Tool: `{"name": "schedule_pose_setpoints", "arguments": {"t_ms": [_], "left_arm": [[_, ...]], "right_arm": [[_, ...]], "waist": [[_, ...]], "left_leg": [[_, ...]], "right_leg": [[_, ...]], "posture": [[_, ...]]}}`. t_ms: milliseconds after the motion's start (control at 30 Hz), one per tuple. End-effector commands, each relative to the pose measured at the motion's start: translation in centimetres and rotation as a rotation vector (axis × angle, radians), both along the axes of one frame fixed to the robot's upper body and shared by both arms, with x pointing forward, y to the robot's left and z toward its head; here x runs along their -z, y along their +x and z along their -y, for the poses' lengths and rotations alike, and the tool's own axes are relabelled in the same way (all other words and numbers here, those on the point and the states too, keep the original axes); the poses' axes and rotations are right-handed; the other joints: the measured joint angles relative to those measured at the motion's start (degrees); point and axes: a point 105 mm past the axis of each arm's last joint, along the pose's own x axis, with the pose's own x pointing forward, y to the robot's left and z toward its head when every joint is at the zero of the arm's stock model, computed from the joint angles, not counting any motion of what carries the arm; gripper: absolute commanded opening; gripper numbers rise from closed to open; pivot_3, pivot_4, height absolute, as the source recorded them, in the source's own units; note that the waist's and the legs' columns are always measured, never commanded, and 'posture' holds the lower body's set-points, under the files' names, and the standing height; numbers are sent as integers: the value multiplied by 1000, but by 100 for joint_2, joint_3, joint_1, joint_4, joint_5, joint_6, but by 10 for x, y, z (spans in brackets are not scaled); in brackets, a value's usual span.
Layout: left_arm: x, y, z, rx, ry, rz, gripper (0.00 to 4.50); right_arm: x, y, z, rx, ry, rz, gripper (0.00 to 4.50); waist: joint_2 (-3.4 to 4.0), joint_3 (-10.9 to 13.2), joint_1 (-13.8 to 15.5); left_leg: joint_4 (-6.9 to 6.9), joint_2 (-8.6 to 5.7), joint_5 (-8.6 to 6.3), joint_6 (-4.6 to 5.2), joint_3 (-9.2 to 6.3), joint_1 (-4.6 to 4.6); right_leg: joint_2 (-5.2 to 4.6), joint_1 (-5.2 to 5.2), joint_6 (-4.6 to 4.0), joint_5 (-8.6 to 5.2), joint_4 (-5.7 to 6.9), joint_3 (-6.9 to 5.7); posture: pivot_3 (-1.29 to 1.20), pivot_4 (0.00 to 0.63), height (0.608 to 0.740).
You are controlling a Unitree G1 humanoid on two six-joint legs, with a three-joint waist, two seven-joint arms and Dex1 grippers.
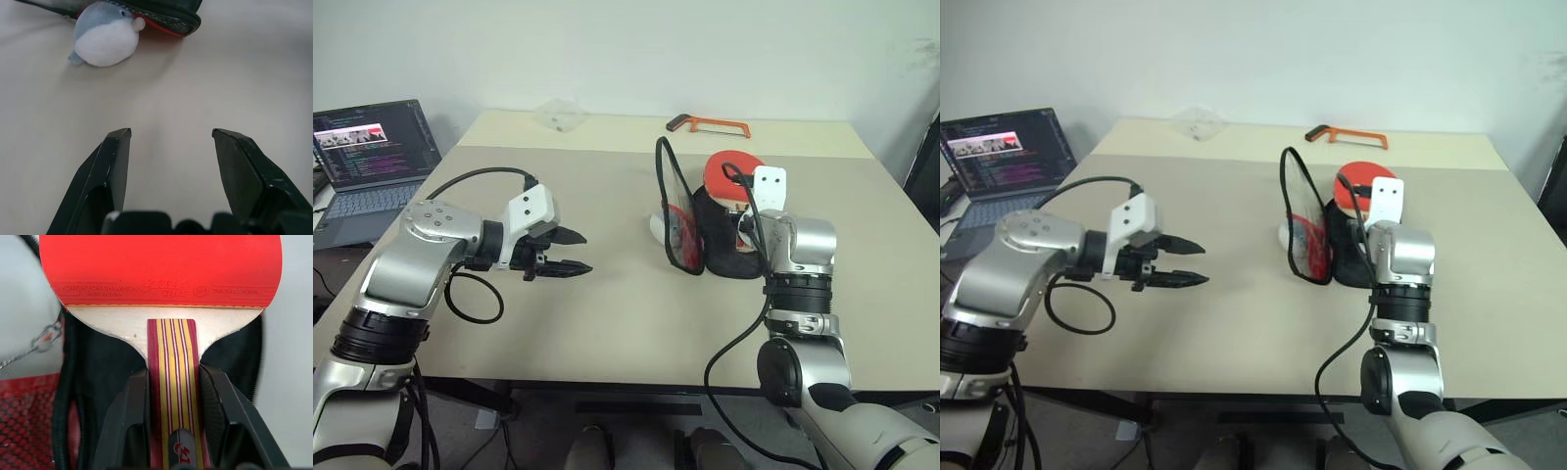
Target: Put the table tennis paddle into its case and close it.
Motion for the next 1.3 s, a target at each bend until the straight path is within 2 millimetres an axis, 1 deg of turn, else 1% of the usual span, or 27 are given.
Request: {"name": "schedule_pose_setpoints", "arguments": {"t_ms": [33,233,333,433,500,633,733,800,833,900,933,1000,1033,1067,1100,1133,1167,1200,1233,1300], "left_arm": [[-14,-5,0,6,-7,56,2891],[-14,-8,-1,-2,-7,54,2891],[-13,-8,-2,-6,-6,52,2891],[-12,-8,0,-1,-8,48,2891],[-11,-8,2,2,-9,47,2891],[-11,-6,3,8,-8,47,2891],[-11,-5,4,12,-7,49,2891],[-12,-5,5,14,-6,50,2891],[-12,-4,5,14,-5,51,2891],[-12,-4,5,16,-4,52,2891],[-12,-4,5,17,-4,52,2891],[-12,-3,6,17,-3,52,2891],[-11,-1,7,15,1,56,2891],[-10,2,6,5,7,63,2891],[-10,4,6,-2,12,68,2891],[-8,8,4,-18,21,77,2891],[-7,13,4,-31,29,89,2891],[-7,17,4,-45,21,98,2891],[-7,21,4,-55,10,102,2891],[-7,26,6,-58,-3,102,2891]], "right_arm": [[-12,2,-6,-23,-7,57,1017],[-3,-5,-7,-32,-16,22,1017],[-1,-11,-12,-48,-4,6,1017],[9,-15,-11,-34,-11,-18,1017],[12,-16,-8,-21,-10,-26,1017],[11,-14,-9,-31,10,-15,1017],[13,-12,-1,2,-17,-14,1017],[16,-11,5,27,-27,-18,1737],[16,-11,7,39,-27,-18,1963],[15,-9,10,54,-31,-11,2642],[14,-9,10,58,-31,-7,2921],[13,-8,9,52,-27,-3,3647],[9,-8,8,43,-23,7,3934],[5,-9,7,37,-17,19,4323],[2,-9,7,33,-13,28,4453],[-7,-10,9,24,-12,59,4453],[-20,-12,12,-9,-21,112,4453],[-36,-17,8,-119,-26,179,4453],[-47,-25,4,-220,-39,220,4453],[-60,-46,4,-431,-87,278,4453]], "waist": [[0,0,-3],[0,0,-19],[0,0,-19],[0,0,-19],[0,0,-19],[0,0,-17],[0,0,-17],[0,0,-17],[0,0,-17],[0,0,-17],[0,0,-18],[0,0,-19],[0,0,-19],[0,0,-19],[0,0,-19],[0,0,-19],[1,0,-13],[2,2,-7],[4,3,17],[4,3,70]], "left_leg": [[0,0,0,0,0,-2],[-2,1,0,0,-5,-3],[0,1,0,0,-8,-3],[1,1,0,0,-9,-2],[3,1,0,0,-11,-2],[10,0,2,-2,-11,-2],[14,0,2,-3,-14,-1],[16,0,3,-3,-15,-1],[19,0,3,-3,-15,-1],[22,0,3,-3,-15,-1],[23,0,3,-3,-15,-1],[25,1,3,-3,-17,0],[27,1,3,-3,-18,0],[28,1,3,-3,-18,0],[30,1,3,-3,-18,1],[33,1,3,-3,-18,1],[36,1,3,-3,-18,1],[41,0,3,-3,-19,0],[47,0,3,-3,-18,-2],[57,-1,3,-3,-19,-8]], "right_leg": [[0,-2,0,0,0,-1],[2,-2,-1,-1,1,-4],[2,-2,-1,-1,5,-6],[4,-2,-1,-1,10,-5],[4,-2,-2,-1,14,-6],[4,-2,-2,-1,22,-6],[5,-3,-2,-1,30,-7],[6,-3,-2,-1,33,-7],[6,-3,-2,-1,34,-7],[6,-3,-1,-1,35,-7],[6,-3,-2,-1,37,-7],[7,-3,-2,-1,42,-7],[7,-3,-2,-1,44,-7],[8,-3,-2,-1,46,-7],[8,-3,-2,-1,49,-6],[8,-3,-1,-1,53,-6],[8,-3,-2,-1,56,-6],[8,-3,-1,-2,60,-6],[8,-5,-1,-2,63,-6],[7,-4,2,-3,60,-8]], "posture": [[0,150,740],[0,150,740],[0,150,740],[0,150,740],[0,150,740],[0,150,740],[0,150,740],[0,150,740],[0,150,740],[0,150,740],[0,150,740],[0,150,740],[0,150,740],[0,150,740],[0,150,740],[0,150,740],[0,150,740],[0,150,740],[0,150,740],[0,150,740]]}}
